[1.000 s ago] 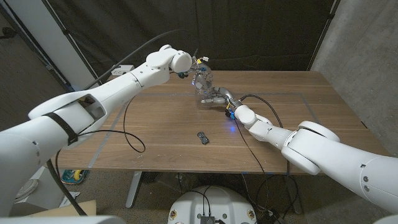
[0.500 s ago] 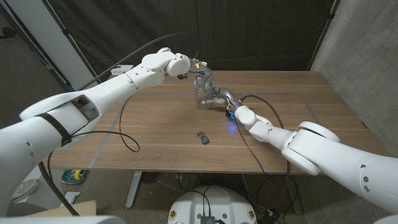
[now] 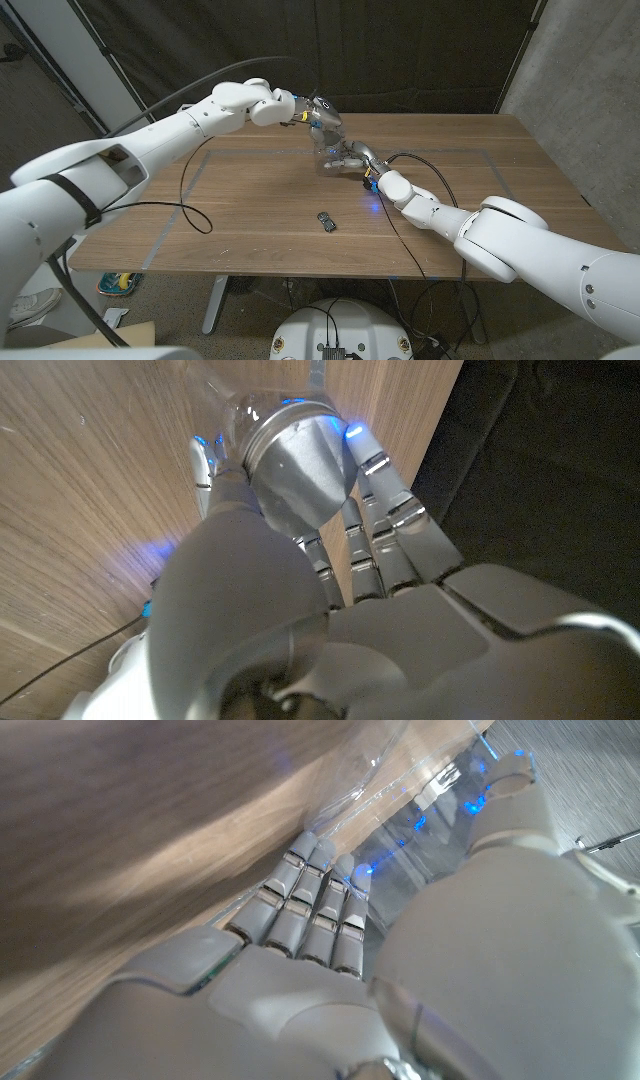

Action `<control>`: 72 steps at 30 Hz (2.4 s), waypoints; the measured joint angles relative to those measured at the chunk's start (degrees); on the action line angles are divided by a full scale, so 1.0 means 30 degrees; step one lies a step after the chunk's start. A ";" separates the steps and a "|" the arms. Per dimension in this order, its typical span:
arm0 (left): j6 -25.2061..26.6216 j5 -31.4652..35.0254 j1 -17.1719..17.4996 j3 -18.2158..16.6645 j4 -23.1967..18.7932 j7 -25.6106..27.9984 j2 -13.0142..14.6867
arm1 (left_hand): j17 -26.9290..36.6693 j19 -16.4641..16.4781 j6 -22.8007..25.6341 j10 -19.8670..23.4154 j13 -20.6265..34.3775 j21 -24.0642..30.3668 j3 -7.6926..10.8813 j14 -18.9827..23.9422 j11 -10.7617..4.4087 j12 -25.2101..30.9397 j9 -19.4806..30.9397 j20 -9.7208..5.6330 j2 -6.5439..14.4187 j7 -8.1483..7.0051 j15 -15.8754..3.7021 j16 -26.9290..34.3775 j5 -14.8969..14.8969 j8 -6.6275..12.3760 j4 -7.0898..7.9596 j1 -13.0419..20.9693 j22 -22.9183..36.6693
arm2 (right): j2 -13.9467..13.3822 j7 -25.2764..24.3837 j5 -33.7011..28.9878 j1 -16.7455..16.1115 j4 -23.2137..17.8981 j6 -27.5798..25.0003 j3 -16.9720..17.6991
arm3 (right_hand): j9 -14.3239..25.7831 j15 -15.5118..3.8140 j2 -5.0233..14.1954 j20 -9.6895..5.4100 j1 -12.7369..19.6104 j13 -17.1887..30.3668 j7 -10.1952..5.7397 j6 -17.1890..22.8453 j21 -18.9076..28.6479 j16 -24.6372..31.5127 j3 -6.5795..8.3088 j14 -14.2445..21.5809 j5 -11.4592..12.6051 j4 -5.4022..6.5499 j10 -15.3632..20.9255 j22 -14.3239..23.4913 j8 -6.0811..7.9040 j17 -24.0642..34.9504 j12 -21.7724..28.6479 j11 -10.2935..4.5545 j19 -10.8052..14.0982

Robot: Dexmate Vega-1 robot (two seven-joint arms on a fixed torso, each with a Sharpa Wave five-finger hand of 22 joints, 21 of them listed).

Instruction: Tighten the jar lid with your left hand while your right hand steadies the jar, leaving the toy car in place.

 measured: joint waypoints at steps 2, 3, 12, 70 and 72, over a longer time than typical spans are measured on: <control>-0.1642 0.0972 -0.0393 0.0259 0.0629 0.1772 0.0000 | -0.0008 -0.0057 0.0024 -0.0025 0.0004 -0.0126 0.1223 0.0522 -0.0024 0.0000 0.0000 -0.0057 0.0005 0.0022 -0.0520 -0.0083 0.0148 0.0111 -0.1223 0.0096 0.0000 | -0.0013 -0.0054 -0.0020 0.0000 -0.0011 0.0002 0.0005 | 0.0000 -0.0019 0.0000 -0.0002 0.0000 0.0000 0.0003 -0.0004 0.0015 0.0000 -0.0001 0.0018 0.0000 0.0000 0.0000 0.0011 -0.0010 0.0001 0.0000 0.0000 0.0001; -0.1642 0.0972 -0.0452 0.0301 0.0725 0.1772 0.0000 | -0.0016 -0.0096 0.0024 -0.0026 0.0005 -0.0126 0.1496 0.0651 -0.0025 0.0000 0.0000 -0.0096 0.0001 0.0022 -0.0649 -0.0084 0.0220 0.0290 -0.1496 0.0100 0.0000 | -0.0013 -0.0075 -0.0031 0.0000 -0.0011 0.0001 0.0005 | 0.0000 -0.0042 0.0000 -0.0002 0.0000 0.0000 0.0004 -0.0004 0.0017 0.0000 -0.0002 0.0042 0.0000 0.0000 0.0000 0.0014 -0.0012 0.0001 0.0000 0.0000 0.0002; -0.4900 0.4656 -0.2364 0.2171 0.2722 0.7387 -0.0096 | 0.0091 -0.2151 0.0158 -0.0503 0.0014 -0.1130 0.0747 0.0493 -0.0502 0.0005 0.0333 -0.0224 0.0402 0.0030 -0.0847 -0.0951 0.1725 0.0584 -0.1276 0.1503 -0.0001 | -0.0024 -0.0153 -0.0119 0.0010 -0.0019 -0.0031 0.0011 | -0.0008 -0.0080 0.0000 0.0067 0.0000 0.0000 0.0005 -0.0006 0.0091 -0.0004 -0.0045 0.0081 -0.0127 0.0006 0.0001 0.0041 -0.0050 0.0002 0.0000 0.0000 -0.0066; 0.3915 -0.4812 0.3616 -0.4462 -0.3807 0.1187 0.1472 | -0.3575 -1.4641 -1.2589 -1.0220 -0.1908 -0.4008 -0.6042 -1.3897 -0.0170 -0.5841 -0.1261 0.6116 0.0589 -0.0747 0.3048 -0.3095 0.2647 -0.4788 0.4306 -0.7984 0.0005 | -0.0861 -0.0192 -0.0795 -0.0365 -0.1092 0.0910 0.0205 | -0.0137 0.0114 0.1896 0.0797 0.0210 -0.0626 -0.0306 -0.4716 -0.0008 -0.3711 -0.1018 -0.3335 -0.0143 0.0990 -0.4278 -0.0268 -0.2751 0.1536 -0.2561 0.0803 -0.2848; 0.4269 -0.5581 0.4470 -0.5489 -0.4139 0.0991 0.1299 | -0.3577 -1.4731 -1.2641 -1.0191 -0.1908 -0.4008 -0.6042 -1.3896 -0.0141 -0.5841 -0.1261 0.6026 0.0663 -0.0664 0.3047 -0.3095 0.2647 -0.4787 0.4306 -0.8058 0.0005 | -0.1101 0.0339 -0.0934 -0.0477 -0.1548 0.0901 0.0302 | -0.0247 0.0161 0.2752 0.1481 0.0576 -0.0840 -0.0115 -0.6275 -0.0318 -0.3825 -0.1363 -0.4335 0.0152 0.1321 -0.5279 -0.0296 -0.3663 0.1137 -0.3221 0.0908 -0.3524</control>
